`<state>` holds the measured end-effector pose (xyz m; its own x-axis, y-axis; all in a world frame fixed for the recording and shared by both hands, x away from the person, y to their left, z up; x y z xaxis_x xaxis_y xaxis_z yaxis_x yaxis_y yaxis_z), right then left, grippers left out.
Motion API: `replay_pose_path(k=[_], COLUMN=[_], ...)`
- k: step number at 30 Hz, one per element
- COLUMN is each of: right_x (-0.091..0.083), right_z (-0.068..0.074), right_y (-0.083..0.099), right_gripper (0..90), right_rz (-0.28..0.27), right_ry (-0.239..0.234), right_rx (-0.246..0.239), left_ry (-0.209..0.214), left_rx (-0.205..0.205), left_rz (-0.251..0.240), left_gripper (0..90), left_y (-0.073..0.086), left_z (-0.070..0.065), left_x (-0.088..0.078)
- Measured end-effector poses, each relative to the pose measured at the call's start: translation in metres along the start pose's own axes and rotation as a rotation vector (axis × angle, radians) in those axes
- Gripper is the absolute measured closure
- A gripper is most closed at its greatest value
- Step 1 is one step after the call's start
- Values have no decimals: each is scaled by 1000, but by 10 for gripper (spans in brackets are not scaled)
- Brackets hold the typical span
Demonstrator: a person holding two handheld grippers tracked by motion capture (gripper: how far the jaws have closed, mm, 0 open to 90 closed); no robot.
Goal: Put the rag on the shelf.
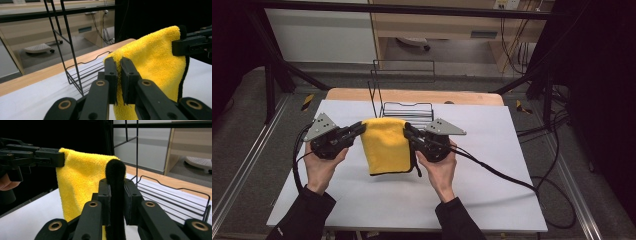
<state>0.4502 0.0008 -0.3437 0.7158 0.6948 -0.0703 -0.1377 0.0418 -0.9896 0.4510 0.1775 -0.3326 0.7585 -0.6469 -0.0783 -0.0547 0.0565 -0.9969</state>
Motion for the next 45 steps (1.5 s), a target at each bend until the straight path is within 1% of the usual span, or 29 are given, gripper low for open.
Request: replay_pose_path(k=[7, 9, 14, 22, 25, 27, 31, 32, 40, 45], right_x=[0, -1, -2, -4, -4, -4, -5, -5, -6, -5], right_z=[0, -1, -2, -5, -6, -8, -10, -11, -15, -16], right_y=[-14, -17, -27, -39, -44, -47, -54, -57, -75, -85], right_gripper=[786, 786, 786, 787, 787, 787, 787, 787, 787, 788], right_rz=[-31, -42, -68, -94, -103, -109, -125, -130, -155, -168], right_ry=[11, 13, 24, 36, 42, 45, 51, 54, 67, 73], right_rx=[-16, -20, -32, -49, -55, -58, -64, -68, -93, -111], left_ry=[-3, -2, -4, -11, -15, -15, -17, -18, -22, -28], left_rx=[4, 0, 8, 4, 12, 7, 12, 17, 9, 14], left_rz=[-32, -44, -68, -101, -113, -123, -147, -148, -187, -210], left_gripper=[843, 844, 844, 844, 844, 844, 844, 844, 844, 844], left_y=[-14, -18, -26, -38, -43, -46, -54, -56, -71, -80], left_z=[2, 2, 1, 2, 1, 1, 1, 1, 2, 3], left_x=[3, 4, 6, 13, 16, 17, 21, 21, 27, 29])
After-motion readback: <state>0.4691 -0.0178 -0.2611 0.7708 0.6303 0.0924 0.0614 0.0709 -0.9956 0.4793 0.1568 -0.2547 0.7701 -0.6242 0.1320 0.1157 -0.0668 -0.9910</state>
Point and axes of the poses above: each handheld gripper's, and its own axes: x roughly forward along the jaws, y roughly out of its underside, z roughly to its left, the point moved 9 cm from there along x, roughly forward along the jaws, and after that the axes turned 10 degrees about -z, right-handed, at the moved point
